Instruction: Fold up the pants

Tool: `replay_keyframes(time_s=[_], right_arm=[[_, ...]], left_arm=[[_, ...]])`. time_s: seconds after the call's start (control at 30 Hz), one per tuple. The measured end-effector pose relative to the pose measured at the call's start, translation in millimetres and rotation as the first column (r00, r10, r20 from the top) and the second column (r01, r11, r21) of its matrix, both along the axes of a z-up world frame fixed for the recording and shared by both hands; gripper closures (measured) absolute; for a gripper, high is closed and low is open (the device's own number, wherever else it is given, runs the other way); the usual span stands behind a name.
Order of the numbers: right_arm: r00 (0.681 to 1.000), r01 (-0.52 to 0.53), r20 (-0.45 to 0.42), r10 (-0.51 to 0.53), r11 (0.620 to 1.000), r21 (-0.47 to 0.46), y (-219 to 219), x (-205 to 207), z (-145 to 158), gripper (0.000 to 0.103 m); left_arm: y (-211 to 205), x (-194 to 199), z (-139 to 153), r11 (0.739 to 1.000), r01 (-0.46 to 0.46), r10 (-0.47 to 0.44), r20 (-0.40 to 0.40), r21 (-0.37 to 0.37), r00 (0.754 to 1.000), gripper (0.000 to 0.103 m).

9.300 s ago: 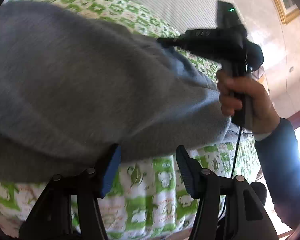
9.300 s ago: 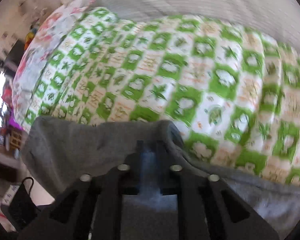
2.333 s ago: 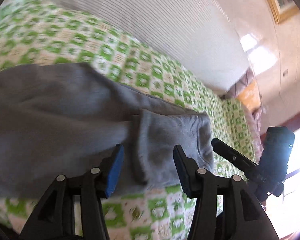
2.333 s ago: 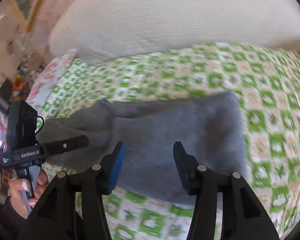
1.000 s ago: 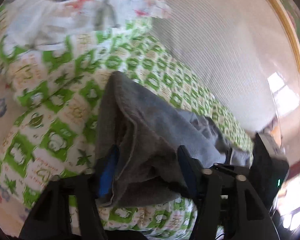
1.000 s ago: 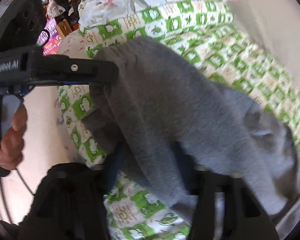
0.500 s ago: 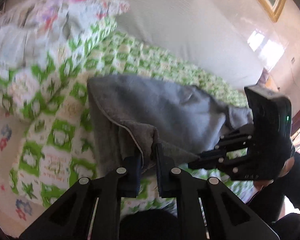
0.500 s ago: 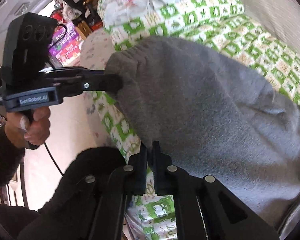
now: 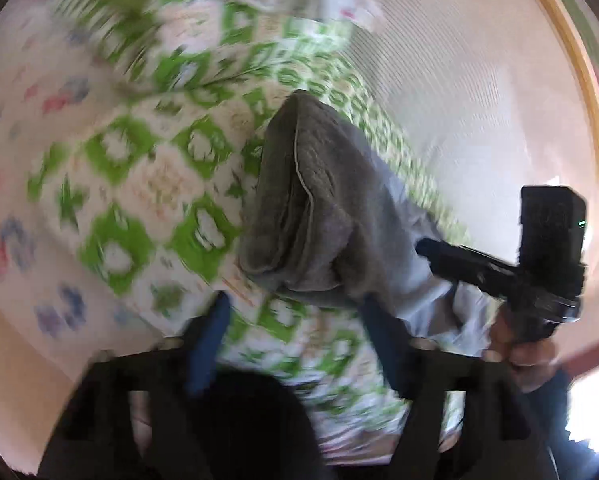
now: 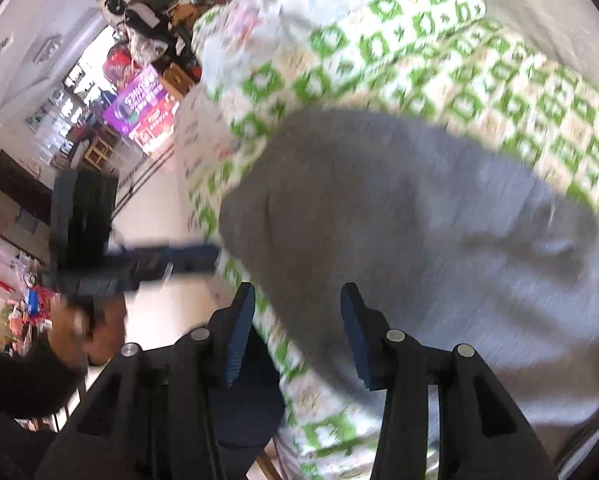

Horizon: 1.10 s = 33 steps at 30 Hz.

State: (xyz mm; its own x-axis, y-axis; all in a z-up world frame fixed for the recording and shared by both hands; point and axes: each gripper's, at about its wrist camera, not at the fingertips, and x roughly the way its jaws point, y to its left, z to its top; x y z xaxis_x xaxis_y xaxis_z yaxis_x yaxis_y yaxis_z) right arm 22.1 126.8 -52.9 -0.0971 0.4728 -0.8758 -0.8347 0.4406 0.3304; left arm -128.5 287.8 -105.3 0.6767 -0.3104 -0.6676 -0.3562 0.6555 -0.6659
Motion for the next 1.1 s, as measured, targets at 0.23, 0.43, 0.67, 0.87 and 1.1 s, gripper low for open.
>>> replay_keyframes(time_s=[0.23, 0.43, 0.67, 0.87, 1.1], right_arm=[[0.998, -0.009, 0.067, 0.011, 1.000, -0.029, 58, 48, 11, 0.046], [0.993, -0.057, 0.095, 0.064, 0.996, -0.075, 103, 58, -1, 0.045], [0.980, -0.142, 0.120, 0.156, 0.983, -0.115, 131, 51, -18, 0.045], [0.924, -0.278, 0.201, 0.326, 0.932, -0.230, 161, 38, -35, 0.043], [0.934, -0.264, 0.161, 0.319, 0.920, -0.291, 176, 56, -69, 0.034]], left_arm=[[-12, 13, -25, 0.960, -0.175, 0.159, -0.087, -0.218, 0.983, 0.022], [-15, 25, -30, 0.954, -0.231, 0.211, -0.119, -0.193, 0.970, 0.022], [-5, 21, -43, 0.923, -0.298, 0.275, -0.125, -0.242, 0.953, 0.022], [-11, 19, -53, 0.894, -0.372, 0.350, -0.130, -0.248, 0.928, 0.019], [-15, 26, -56, 0.893, -0.401, 0.380, -0.135, -0.204, 0.915, 0.017]])
